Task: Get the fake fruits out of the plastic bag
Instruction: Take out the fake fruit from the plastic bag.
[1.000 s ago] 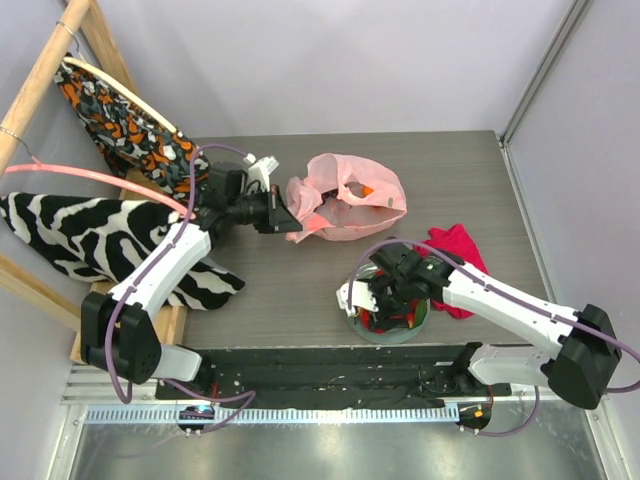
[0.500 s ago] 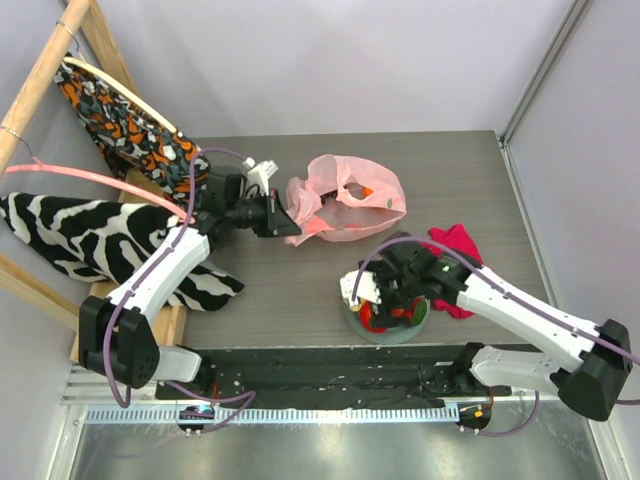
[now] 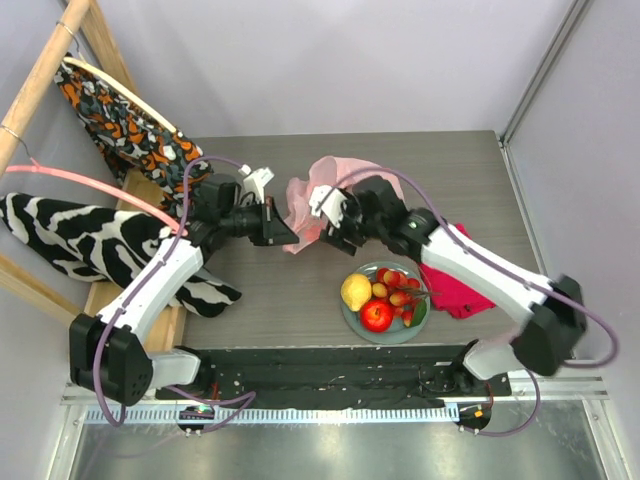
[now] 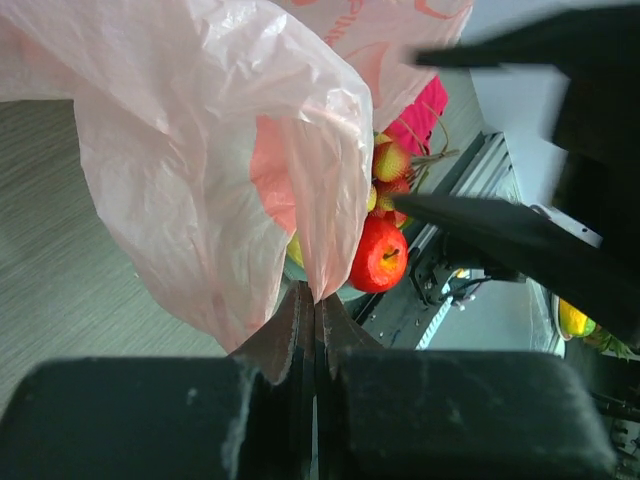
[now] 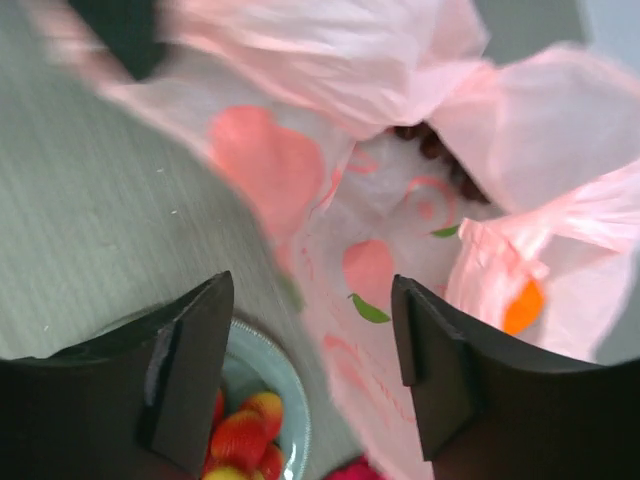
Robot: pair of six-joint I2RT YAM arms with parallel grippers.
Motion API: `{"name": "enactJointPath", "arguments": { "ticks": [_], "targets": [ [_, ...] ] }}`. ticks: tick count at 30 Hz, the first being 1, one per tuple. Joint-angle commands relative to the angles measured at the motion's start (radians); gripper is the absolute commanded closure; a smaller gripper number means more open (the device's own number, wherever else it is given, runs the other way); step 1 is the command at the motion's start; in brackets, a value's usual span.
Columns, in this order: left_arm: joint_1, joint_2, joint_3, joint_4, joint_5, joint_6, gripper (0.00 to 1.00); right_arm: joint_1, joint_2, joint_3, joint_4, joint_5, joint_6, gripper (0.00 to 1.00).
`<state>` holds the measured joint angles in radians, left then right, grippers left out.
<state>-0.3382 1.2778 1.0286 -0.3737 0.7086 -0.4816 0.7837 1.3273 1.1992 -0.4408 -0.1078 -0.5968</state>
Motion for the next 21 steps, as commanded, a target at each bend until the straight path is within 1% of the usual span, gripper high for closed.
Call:
{"name": "enactJointPath", "arguments": {
  "ticks": [1, 2, 4, 8, 9, 11, 12, 13, 14, 17, 19, 21],
  "targets": [
    [0.014, -0.063, -0.008, -0.048, 0.011, 0.034, 1.0, -0.113, 0.159, 0.172, 0.08, -0.007, 0.146, 0.34],
    [0.015, -0.07, -0.016, -0.048, 0.006, 0.034, 1.0, -0.129, 0.217, 0.198, 0.08, -0.004, 0.169, 0.35],
    [0.016, -0.093, -0.036, -0.057, 0.005, 0.038, 1.0, -0.169, 0.272, 0.259, 0.08, -0.013, 0.175, 0.39],
    [0.033, -0.124, -0.061, -0.09, -0.003, 0.051, 1.0, -0.193, 0.361, 0.319, 0.059, -0.041, 0.148, 0.4],
    [0.037, -0.132, -0.065, -0.103, -0.004, 0.051, 1.0, -0.195, 0.389, 0.33, 0.016, -0.046, 0.14, 0.38],
    [0.048, -0.152, -0.076, -0.117, -0.009, 0.061, 1.0, -0.193, 0.427, 0.41, -0.08, -0.117, 0.124, 0.33],
    [0.053, -0.156, -0.079, -0.119, -0.012, 0.061, 1.0, -0.193, 0.461, 0.443, -0.213, -0.169, 0.095, 0.29],
    [0.067, -0.17, -0.084, -0.119, -0.014, 0.06, 1.0, -0.193, 0.473, 0.514, -0.286, -0.261, 0.074, 0.25],
    [0.074, -0.172, -0.09, -0.116, -0.015, 0.054, 1.0, -0.195, 0.478, 0.539, -0.387, -0.303, 0.066, 0.23],
    [0.093, -0.178, -0.093, -0.108, -0.012, 0.046, 1.0, -0.193, 0.455, 0.603, -0.467, -0.406, 0.081, 0.16],
    [0.097, -0.176, -0.093, -0.094, -0.012, 0.044, 1.0, -0.193, 0.432, 0.643, -0.466, -0.438, 0.144, 0.11],
    [0.102, -0.166, -0.094, -0.068, -0.012, 0.047, 1.0, -0.192, 0.432, 0.674, -0.425, -0.452, 0.225, 0.1]
  ]
}}
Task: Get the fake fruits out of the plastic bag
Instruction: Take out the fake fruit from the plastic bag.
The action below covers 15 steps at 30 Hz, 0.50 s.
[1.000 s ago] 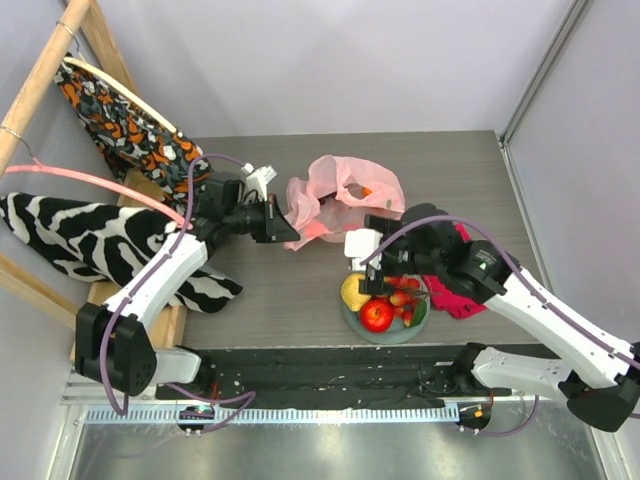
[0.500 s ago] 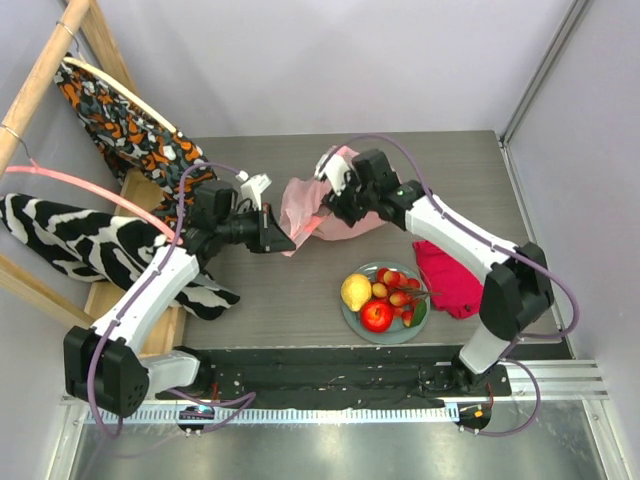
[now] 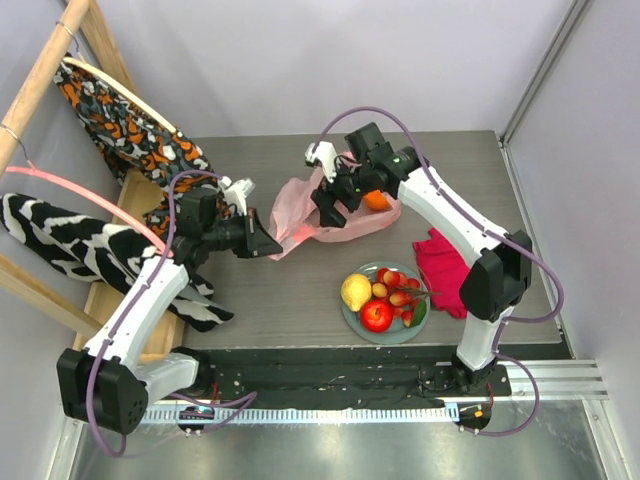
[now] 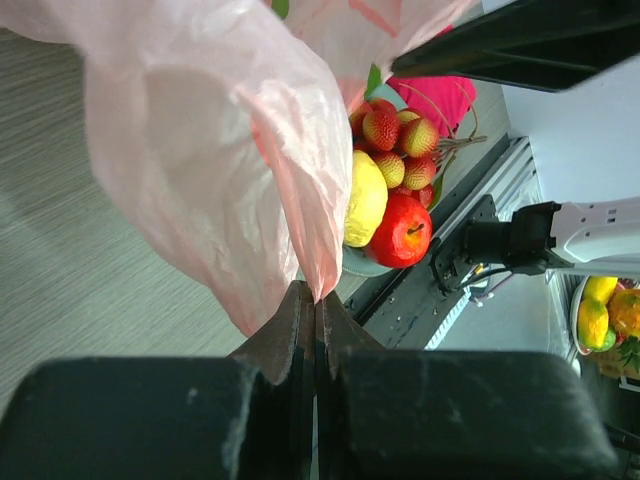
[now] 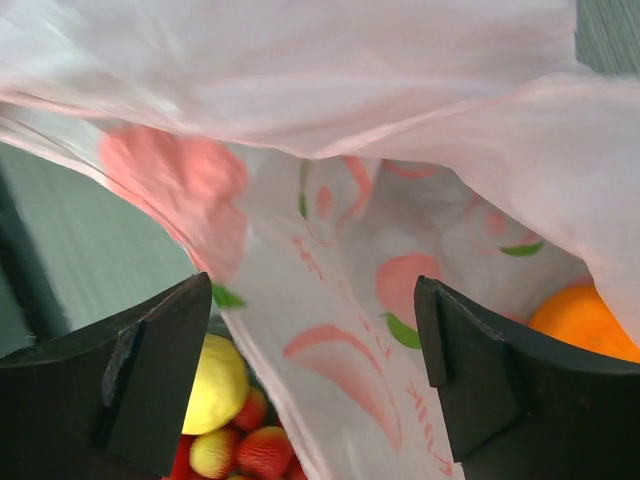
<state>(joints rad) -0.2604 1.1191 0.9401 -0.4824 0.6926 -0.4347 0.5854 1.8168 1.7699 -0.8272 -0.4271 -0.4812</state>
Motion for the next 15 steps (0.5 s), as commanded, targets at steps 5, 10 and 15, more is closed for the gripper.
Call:
{"name": "enactJointPath", "arguments": {
  "ticks": [5, 10, 15],
  "targets": [
    [0.046, 0.001, 0.008, 0.036, 0.004, 0.014, 1.0, 0.034, 0.036, 0.146, -0.009, 0.015, 0.155, 0.35],
    [0.059, -0.025, 0.1, -0.071, 0.034, 0.128, 1.0, 0.051, 0.104, 0.111, -0.059, 0.134, 0.037, 0.49],
    [0.069, -0.093, 0.233, -0.289, 0.054, 0.252, 1.0, 0.05, 0.185, 0.094, -0.046, 0.368, 0.02, 0.59]
  ]
}}
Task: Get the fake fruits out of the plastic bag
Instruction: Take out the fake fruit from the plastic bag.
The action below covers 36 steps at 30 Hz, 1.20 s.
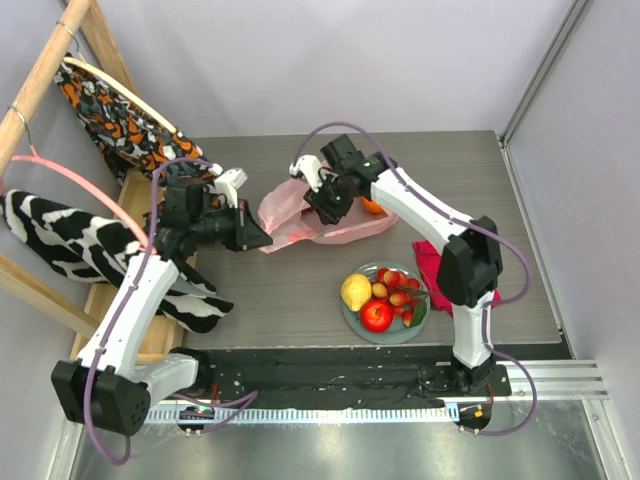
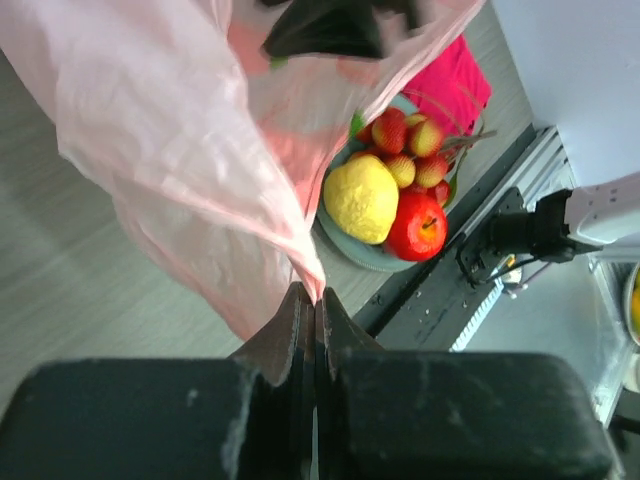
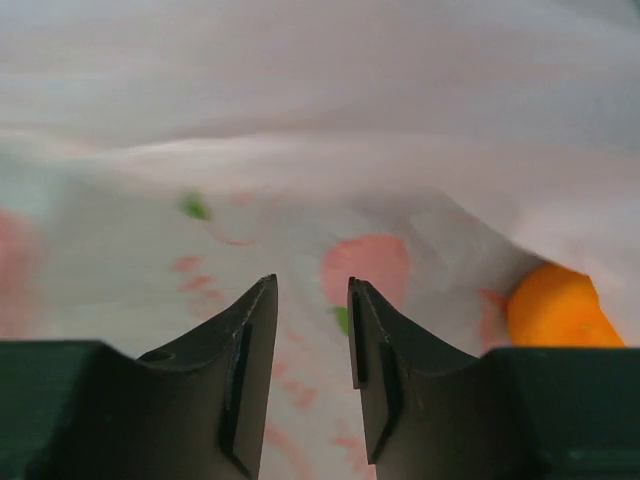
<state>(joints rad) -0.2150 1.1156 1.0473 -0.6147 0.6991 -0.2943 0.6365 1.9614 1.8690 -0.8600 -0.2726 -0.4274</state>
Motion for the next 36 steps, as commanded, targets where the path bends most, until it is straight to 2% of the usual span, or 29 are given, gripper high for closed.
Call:
{"name": "enactJointPath", "arguments": {
  "ticks": [1, 4, 7, 10, 14, 16, 17, 19, 20, 23, 25, 30, 35, 36],
  "targets": [
    [0.029, -0.103, 0.132, -0.187, 0.071, 0.104, 1.0, -0.001, 0.044, -0.002, -0.002, 0.223, -0.033, 0.6],
    [0.046, -0.18, 0.106, -0.267, 0.112, 0.058, 1.0, 0.015, 0.031, -0.008, -0.004, 0.246, -0.013, 0.6],
    [0.058, -0.217, 0.048, -0.295, 0.099, 0.035, 1.0, 0.051, -0.042, -0.128, 0.009, 0.268, 0.016, 0.6],
    [0.062, -0.212, -0.013, -0.237, 0.068, -0.012, 1.0, 0.083, -0.126, -0.313, 0.064, 0.361, -0.002, 0.58],
    [0.06, -0.163, -0.082, -0.142, 0.017, -0.063, 1.0, 0.078, -0.127, -0.38, 0.113, 0.464, -0.036, 0.48],
    [0.055, -0.14, -0.082, -0.105, -0.003, -0.065, 1.0, 0.059, -0.104, -0.37, 0.15, 0.489, -0.053, 0.42],
    [0.051, -0.122, -0.072, -0.094, 0.0, -0.065, 1.0, 0.037, -0.093, -0.352, 0.162, 0.518, -0.051, 0.34],
    [0.042, -0.102, -0.049, -0.086, 0.011, -0.033, 1.0, 0.019, -0.069, -0.335, 0.197, 0.552, -0.047, 0.26],
    [0.026, -0.097, -0.024, -0.086, 0.025, 0.024, 1.0, -0.001, -0.05, -0.327, 0.214, 0.597, -0.048, 0.19],
    [-0.038, -0.126, 0.006, -0.134, -0.002, 0.136, 1.0, -0.034, -0.018, -0.305, 0.245, 0.624, -0.044, 0.12],
    [-0.07, -0.152, -0.001, -0.164, -0.045, 0.217, 1.0, -0.072, 0.004, -0.288, 0.24, 0.598, -0.016, 0.11],
    [-0.11, -0.237, -0.049, -0.195, -0.104, 0.26, 1.0, -0.138, 0.109, -0.185, 0.185, 0.483, 0.045, 0.07],
    [-0.109, -0.182, -0.02, -0.194, -0.105, 0.282, 1.0, -0.155, 0.263, -0.007, 0.11, 0.469, 0.032, 0.06],
    [-0.11, -0.162, -0.017, -0.183, -0.105, 0.284, 1.0, -0.156, 0.308, 0.018, 0.098, 0.467, 0.027, 0.1]
  ]
}}
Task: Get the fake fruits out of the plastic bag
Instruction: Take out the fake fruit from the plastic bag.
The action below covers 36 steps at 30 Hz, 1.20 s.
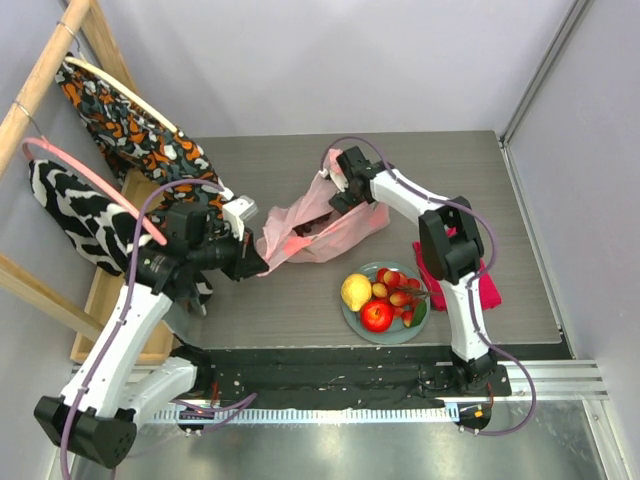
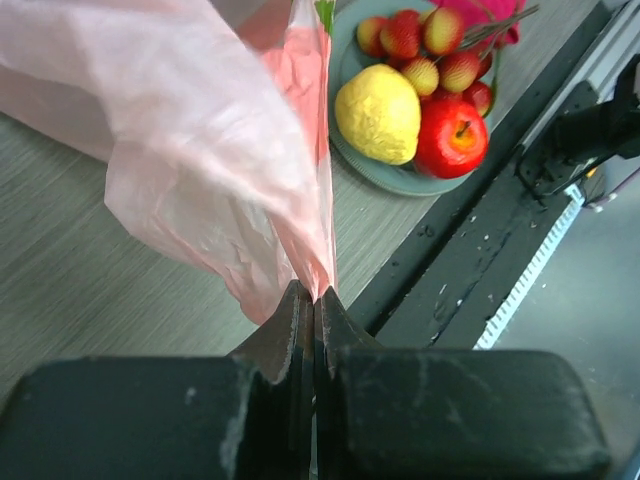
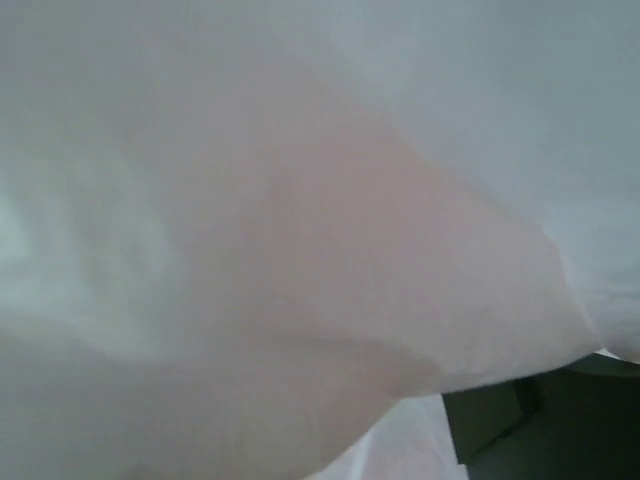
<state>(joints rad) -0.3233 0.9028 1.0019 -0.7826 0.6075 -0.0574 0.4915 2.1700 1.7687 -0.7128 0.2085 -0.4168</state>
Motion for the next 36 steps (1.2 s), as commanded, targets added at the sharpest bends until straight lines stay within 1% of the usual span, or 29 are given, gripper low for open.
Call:
{"name": "enactJointPath", "arguments": {
  "ticks": [1, 2, 3, 4, 6, 7, 8, 9, 10, 11, 13, 14, 17, 19, 20, 21, 23, 25, 29, 32, 35, 36],
  "targets": [
    [-0.002, 0.059, 0.036, -0.006, -0.018, 0.045, 1.0, -0.013, 0.112, 0.15, -0.057, -0.02, 0.013, 0.13],
    [-0.002, 0.065, 0.037, 0.003, -0.02, 0.042, 1.0, -0.013, 0.119, 0.158, -0.059, -0.026, 0.013, 0.17],
    [-0.002, 0.071, 0.037, 0.025, -0.022, 0.038, 1.0, -0.017, 0.116, 0.161, -0.056, -0.044, 0.0, 0.26],
    [-0.002, 0.08, 0.037, 0.034, -0.023, 0.034, 1.0, -0.022, 0.11, 0.158, -0.054, -0.082, -0.004, 0.42],
    [-0.002, 0.091, 0.041, 0.065, -0.026, 0.015, 1.0, -0.027, 0.09, 0.156, -0.051, -0.093, -0.008, 0.53],
    [-0.002, 0.111, 0.046, 0.071, -0.026, 0.008, 1.0, -0.025, 0.059, 0.155, -0.054, -0.119, -0.008, 0.61],
    [-0.002, 0.12, 0.058, 0.092, -0.026, -0.011, 1.0, -0.027, 0.036, 0.155, -0.075, -0.145, -0.008, 0.63],
    [-0.003, 0.133, 0.066, 0.103, -0.022, -0.022, 1.0, -0.027, 0.012, 0.155, -0.086, -0.19, -0.002, 0.64],
    [-0.002, 0.163, 0.076, 0.114, -0.018, -0.038, 1.0, -0.027, -0.052, 0.161, -0.102, -0.252, 0.0, 0.66],
    [-0.002, 0.177, 0.093, 0.144, -0.006, -0.062, 1.0, -0.027, -0.083, 0.166, -0.141, -0.381, 0.003, 0.66],
    [-0.01, 0.214, 0.113, 0.173, 0.001, -0.094, 1.0, -0.024, -0.146, 0.175, -0.189, -0.518, -0.003, 0.65],
    [-0.013, 0.246, 0.121, 0.192, 0.001, -0.11, 1.0, -0.024, -0.201, 0.175, -0.233, -0.644, -0.004, 0.64],
    [-0.02, 0.29, 0.144, 0.294, 0.009, -0.173, 1.0, -0.016, -0.262, 0.16, -0.299, -0.803, 0.009, 0.61],
    [-0.025, 0.306, 0.152, 0.328, -0.002, -0.208, 1.0, -0.016, -0.268, 0.144, -0.342, -0.863, 0.007, 0.61],
    [-0.025, 0.311, 0.156, 0.35, -0.012, -0.211, 1.0, -0.016, -0.288, 0.127, -0.347, -0.882, 0.015, 0.6],
    [-0.029, 0.318, 0.158, 0.355, -0.021, -0.208, 1.0, -0.013, -0.301, 0.111, -0.346, -0.932, 0.013, 0.57],
    [-0.029, 0.321, 0.17, 0.352, -0.058, -0.173, 1.0, -0.01, -0.318, 0.098, -0.346, -0.957, 0.033, 0.57],
    [-0.031, 0.326, 0.184, 0.338, -0.101, -0.145, 1.0, -0.002, -0.341, 0.122, -0.346, -0.962, 0.047, 0.57],
    [-0.031, 0.334, 0.179, 0.324, -0.163, -0.147, 1.0, 0.004, -0.395, 0.196, -0.312, -0.884, 0.084, 0.61],
    [-0.03, 0.327, 0.165, 0.327, -0.19, -0.15, 1.0, -0.014, -0.459, 0.241, -0.329, -0.808, 0.105, 0.62],
    [-0.025, 0.327, 0.162, 0.324, -0.203, -0.15, 1.0, -0.045, -0.573, 0.212, -0.419, -0.747, 0.024, 0.62],
    [-0.023, 0.329, 0.162, 0.327, -0.204, -0.153, 1.0, -0.053, -0.607, 0.155, -0.447, -0.727, -0.04, 0.62]
  ]
}}
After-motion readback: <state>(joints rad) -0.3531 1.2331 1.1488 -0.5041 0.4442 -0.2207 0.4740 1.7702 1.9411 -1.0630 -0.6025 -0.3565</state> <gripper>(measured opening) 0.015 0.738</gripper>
